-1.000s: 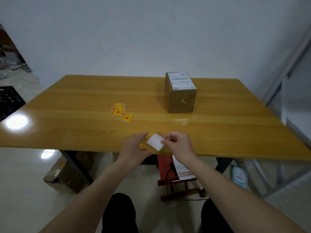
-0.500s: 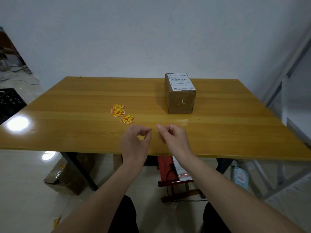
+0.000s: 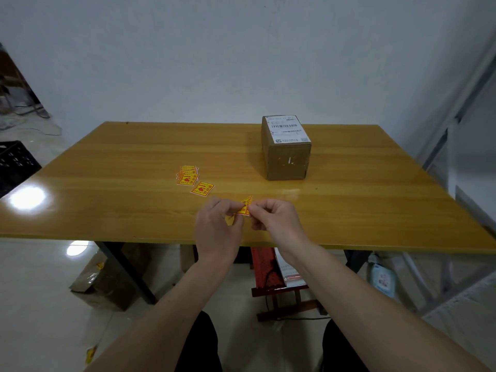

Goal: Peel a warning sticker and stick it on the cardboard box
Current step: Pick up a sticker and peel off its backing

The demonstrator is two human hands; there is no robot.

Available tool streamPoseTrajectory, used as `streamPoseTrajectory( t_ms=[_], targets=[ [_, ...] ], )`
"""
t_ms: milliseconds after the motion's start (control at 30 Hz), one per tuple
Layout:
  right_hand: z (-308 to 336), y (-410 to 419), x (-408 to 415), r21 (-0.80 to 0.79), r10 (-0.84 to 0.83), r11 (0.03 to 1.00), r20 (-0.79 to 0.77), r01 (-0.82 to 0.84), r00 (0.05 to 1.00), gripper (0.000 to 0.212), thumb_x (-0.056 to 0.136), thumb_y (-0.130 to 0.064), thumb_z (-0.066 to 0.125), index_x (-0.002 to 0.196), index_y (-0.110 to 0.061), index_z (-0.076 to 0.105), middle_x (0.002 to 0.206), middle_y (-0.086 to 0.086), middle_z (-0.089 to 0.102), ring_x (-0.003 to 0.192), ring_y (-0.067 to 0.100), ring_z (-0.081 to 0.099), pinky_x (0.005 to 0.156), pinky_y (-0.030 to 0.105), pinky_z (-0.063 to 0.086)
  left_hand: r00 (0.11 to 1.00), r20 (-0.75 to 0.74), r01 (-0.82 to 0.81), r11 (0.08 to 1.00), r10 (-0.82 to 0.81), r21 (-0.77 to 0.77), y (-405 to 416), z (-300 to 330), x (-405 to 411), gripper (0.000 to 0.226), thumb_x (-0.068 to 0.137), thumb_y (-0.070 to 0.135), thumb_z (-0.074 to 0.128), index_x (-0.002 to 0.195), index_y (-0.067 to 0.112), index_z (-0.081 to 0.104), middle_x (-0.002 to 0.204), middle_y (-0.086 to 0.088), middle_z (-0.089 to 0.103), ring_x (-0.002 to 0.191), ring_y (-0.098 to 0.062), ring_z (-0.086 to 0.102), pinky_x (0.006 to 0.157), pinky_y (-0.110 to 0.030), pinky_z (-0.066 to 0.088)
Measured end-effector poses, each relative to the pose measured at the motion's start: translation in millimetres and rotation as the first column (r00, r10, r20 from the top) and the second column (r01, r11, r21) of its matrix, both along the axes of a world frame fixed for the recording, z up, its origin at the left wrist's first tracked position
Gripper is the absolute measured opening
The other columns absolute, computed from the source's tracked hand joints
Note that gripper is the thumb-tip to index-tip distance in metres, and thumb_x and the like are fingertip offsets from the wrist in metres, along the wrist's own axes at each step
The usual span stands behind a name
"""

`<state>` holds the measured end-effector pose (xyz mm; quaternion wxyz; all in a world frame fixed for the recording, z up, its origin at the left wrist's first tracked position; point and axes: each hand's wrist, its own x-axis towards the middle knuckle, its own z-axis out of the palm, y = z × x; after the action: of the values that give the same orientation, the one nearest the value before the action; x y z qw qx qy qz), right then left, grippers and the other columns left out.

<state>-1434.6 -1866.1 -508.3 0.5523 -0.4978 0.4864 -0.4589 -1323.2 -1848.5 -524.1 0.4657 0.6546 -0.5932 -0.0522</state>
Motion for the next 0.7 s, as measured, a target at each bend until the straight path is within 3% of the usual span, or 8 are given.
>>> streamPoseTrajectory(
  t_ms=[200, 467, 567, 700],
  targets=[
    [3.2, 1.6, 4.2, -0.007, 0.04, 0.999, 0.04, -0.04, 0.998, 0.019, 0.09, 0.0, 0.056, 0.078, -0.009, 0.066, 0.067, 0.003, 0.061, 0.058, 0.009, 0.052, 0.059, 0.02, 0.049, 0.999, -0.029, -0.027, 1.0, 0.027, 0.001, -1.3, 1.6, 4.5, 0.01, 0.073, 0.007, 0.073, 0.077, 0.016, 0.069, 0.079, -0.001, 0.065, 0.068, -0.01, 0.056, 0.06, -0.012, 0.036],
    [-1.0, 2.3, 5.4, 0.002, 0.026, 1.0, 0.059, -0.026, 0.998, 0.018, 0.082, -0.018, 0.07, 0.084, 0.0, 0.068, 0.066, 0.003, 0.06, 0.058, 0.009, 0.055, 0.061, 0.024, 0.05, 0.998, 0.037, -0.052, 0.999, 0.051, 0.018, -1.4, 0.1, 3.2, 0.009, 0.075, 0.012, 0.071, 0.073, 0.017, 0.064, 0.078, 0.0, 0.06, 0.071, -0.017, 0.057, 0.06, -0.028, 0.042],
    [-0.2, 1.3, 5.5, -0.007, 0.035, 0.999, 0.025, -0.035, 0.999, 0.008, 0.082, -0.011, 0.069, 0.078, -0.005, 0.068, 0.065, 0.001, 0.061, 0.057, 0.008, 0.055, 0.06, 0.022, 0.049, 0.998, 0.048, -0.049, 0.999, 0.048, 0.022, -1.5, 0.6, 2.9, 0.009, 0.075, 0.011, 0.071, 0.075, 0.018, 0.066, 0.079, 0.002, 0.059, 0.072, -0.014, 0.056, 0.06, -0.027, 0.041],
    [1.1, 1.0, 4.1, -0.037, 0.027, 0.999, 0.007, -0.027, 1.0, 0.01, 0.083, -0.008, 0.068, 0.073, -0.009, 0.068, 0.064, 0.001, 0.06, 0.057, 0.008, 0.054, 0.057, 0.019, 0.049, 0.999, 0.032, -0.023, 0.998, 0.021, 0.055, -2.4, 1.6, 3.6, 0.01, 0.076, 0.008, 0.069, 0.079, 0.017, 0.067, 0.084, 0.001, 0.06, 0.072, -0.009, 0.052, 0.059, -0.017, 0.035]
  ],
)
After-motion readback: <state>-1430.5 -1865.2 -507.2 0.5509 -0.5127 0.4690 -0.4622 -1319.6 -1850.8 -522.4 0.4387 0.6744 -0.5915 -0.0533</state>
